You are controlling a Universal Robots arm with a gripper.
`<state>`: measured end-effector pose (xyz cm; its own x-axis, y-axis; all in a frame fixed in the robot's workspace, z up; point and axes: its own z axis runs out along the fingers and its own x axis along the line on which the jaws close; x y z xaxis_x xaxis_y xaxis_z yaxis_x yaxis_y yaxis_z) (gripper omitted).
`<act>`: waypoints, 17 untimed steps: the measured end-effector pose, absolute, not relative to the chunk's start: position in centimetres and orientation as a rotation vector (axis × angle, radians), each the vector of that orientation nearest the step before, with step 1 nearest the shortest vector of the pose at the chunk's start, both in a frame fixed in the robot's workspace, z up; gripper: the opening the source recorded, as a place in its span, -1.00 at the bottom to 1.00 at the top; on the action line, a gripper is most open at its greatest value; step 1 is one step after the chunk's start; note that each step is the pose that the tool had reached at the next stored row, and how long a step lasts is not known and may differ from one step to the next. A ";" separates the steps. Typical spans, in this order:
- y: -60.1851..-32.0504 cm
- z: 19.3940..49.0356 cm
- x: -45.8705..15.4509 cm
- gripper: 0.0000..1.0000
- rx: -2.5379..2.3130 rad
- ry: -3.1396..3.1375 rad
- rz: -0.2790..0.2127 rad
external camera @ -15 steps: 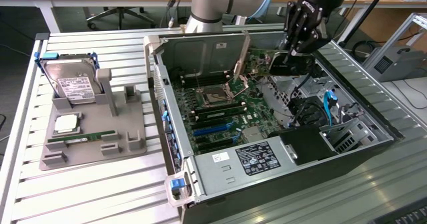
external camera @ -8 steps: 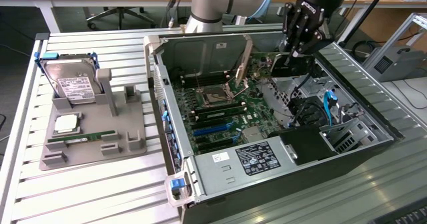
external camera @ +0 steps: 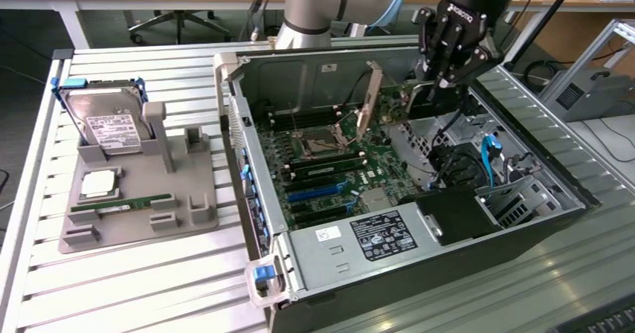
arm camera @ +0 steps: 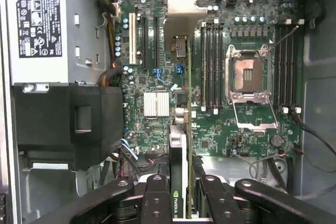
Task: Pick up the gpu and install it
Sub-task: 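Insert the gpu into the slot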
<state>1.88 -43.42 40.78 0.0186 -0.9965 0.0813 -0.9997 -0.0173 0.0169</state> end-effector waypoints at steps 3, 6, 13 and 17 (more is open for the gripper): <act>-43.4 40.7 1.9 -0.47 2.231 -2.100 0.086; -43.3 40.7 1.9 -0.47 2.267 -2.048 0.101; -43.2 40.5 1.9 -0.47 2.370 -1.897 0.139; -43.1 40.4 1.9 -0.47 2.413 -1.830 0.153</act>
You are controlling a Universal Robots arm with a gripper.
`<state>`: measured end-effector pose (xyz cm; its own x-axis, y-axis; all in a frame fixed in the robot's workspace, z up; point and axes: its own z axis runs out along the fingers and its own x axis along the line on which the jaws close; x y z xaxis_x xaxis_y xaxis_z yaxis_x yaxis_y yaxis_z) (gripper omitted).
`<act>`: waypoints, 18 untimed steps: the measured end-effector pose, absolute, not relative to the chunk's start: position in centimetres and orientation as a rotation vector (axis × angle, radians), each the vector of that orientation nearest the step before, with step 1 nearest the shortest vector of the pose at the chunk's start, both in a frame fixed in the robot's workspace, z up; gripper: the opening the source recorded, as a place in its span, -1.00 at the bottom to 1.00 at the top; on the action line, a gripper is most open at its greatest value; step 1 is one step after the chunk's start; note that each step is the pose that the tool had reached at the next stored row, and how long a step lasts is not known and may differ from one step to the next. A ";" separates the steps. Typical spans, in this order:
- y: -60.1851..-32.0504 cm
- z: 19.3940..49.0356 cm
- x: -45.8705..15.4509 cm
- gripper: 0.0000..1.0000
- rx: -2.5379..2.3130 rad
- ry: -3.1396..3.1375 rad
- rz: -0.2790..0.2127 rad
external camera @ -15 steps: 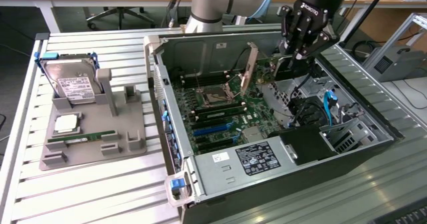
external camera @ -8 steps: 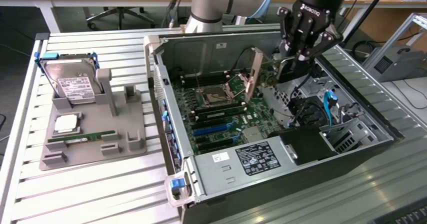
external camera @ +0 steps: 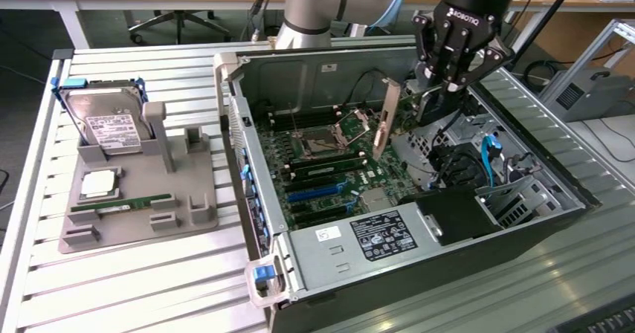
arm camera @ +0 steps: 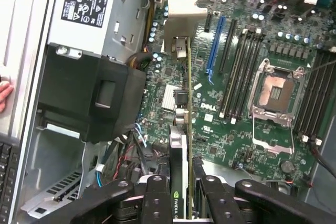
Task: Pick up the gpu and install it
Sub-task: 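Insert the gpu into the slot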
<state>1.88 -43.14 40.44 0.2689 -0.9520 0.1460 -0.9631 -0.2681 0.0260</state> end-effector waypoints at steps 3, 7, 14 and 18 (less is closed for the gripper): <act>-43.1 40.4 1.9 -0.47 2.421 -1.816 0.157; -43.1 40.4 1.9 -0.47 2.418 -1.813 0.161; -43.1 40.4 1.9 -0.47 2.415 -1.811 0.164; -43.1 40.4 1.9 -0.47 2.415 -1.811 0.164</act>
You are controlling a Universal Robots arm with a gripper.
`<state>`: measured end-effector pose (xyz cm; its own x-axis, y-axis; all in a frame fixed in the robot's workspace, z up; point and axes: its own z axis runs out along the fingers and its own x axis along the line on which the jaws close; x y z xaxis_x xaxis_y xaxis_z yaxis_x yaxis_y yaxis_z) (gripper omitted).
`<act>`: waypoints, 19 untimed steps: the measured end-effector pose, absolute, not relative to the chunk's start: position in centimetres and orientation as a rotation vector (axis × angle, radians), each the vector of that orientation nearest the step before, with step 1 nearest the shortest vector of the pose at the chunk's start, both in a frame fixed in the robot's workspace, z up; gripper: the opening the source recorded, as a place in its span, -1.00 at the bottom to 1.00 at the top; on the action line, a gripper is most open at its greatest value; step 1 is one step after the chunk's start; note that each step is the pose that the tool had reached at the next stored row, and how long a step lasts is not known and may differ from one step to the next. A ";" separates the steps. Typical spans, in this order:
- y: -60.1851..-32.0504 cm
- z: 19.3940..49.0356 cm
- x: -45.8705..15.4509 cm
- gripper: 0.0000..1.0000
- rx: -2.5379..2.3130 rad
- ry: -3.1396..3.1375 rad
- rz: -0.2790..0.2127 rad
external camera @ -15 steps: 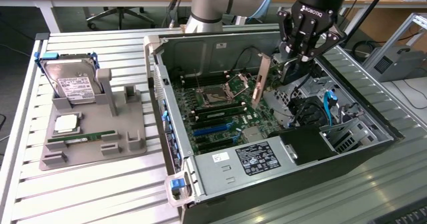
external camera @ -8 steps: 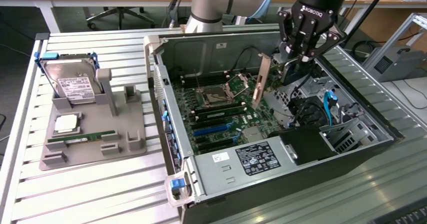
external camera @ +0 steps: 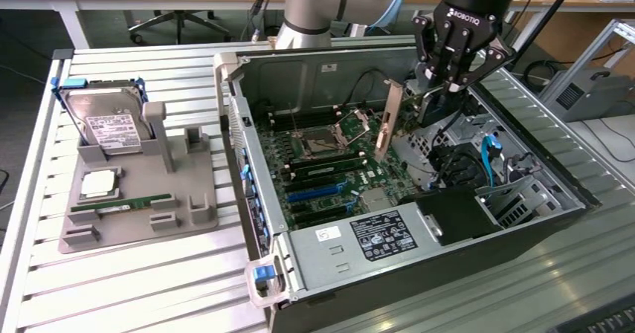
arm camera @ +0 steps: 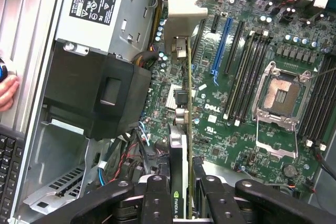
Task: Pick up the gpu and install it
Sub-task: 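Insert the gpu into the slot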
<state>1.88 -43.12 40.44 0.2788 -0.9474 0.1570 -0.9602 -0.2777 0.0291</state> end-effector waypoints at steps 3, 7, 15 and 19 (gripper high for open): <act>-43.1 40.4 1.9 -0.47 2.415 -1.811 0.164; -43.1 40.4 1.8 -0.47 2.392 -1.840 0.162; -43.1 40.3 1.7 -0.47 2.321 -1.936 0.146; -43.1 40.3 1.5 -0.47 2.315 -1.973 0.121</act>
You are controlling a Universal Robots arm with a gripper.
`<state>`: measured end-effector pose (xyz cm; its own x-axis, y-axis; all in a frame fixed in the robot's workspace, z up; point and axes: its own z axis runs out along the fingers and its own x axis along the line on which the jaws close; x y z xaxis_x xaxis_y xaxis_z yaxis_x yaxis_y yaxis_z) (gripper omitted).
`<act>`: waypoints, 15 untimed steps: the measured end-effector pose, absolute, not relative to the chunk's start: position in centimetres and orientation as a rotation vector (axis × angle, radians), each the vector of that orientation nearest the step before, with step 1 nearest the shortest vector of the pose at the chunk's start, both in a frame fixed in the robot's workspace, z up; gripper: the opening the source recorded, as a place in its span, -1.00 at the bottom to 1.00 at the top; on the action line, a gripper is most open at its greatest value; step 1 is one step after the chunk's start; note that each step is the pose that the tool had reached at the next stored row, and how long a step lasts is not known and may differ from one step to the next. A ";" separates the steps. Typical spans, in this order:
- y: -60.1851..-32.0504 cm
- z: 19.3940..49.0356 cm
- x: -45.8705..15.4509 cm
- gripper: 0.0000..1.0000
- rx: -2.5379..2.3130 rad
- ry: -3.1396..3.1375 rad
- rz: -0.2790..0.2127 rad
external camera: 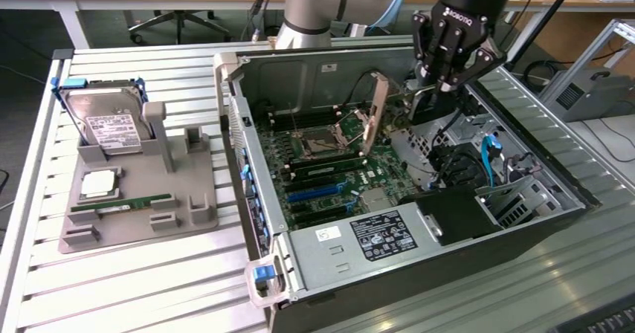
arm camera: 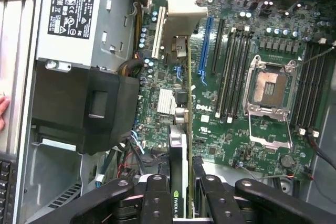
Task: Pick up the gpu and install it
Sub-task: 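Insert the gpu into the slot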
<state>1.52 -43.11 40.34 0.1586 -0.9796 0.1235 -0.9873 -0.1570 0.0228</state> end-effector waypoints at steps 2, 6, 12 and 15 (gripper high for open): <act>-43.1 40.3 1.5 -0.47 2.313 -1.992 0.106; -43.1 40.3 1.5 -0.47 2.300 -2.034 0.082; -43.1 40.2 1.5 -0.47 2.231 -2.118 0.068; -43.1 40.1 1.5 -0.47 2.192 -2.160 0.064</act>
<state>1.46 -43.11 40.10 0.0153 -0.9971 0.0740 -0.9998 -0.0142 0.0163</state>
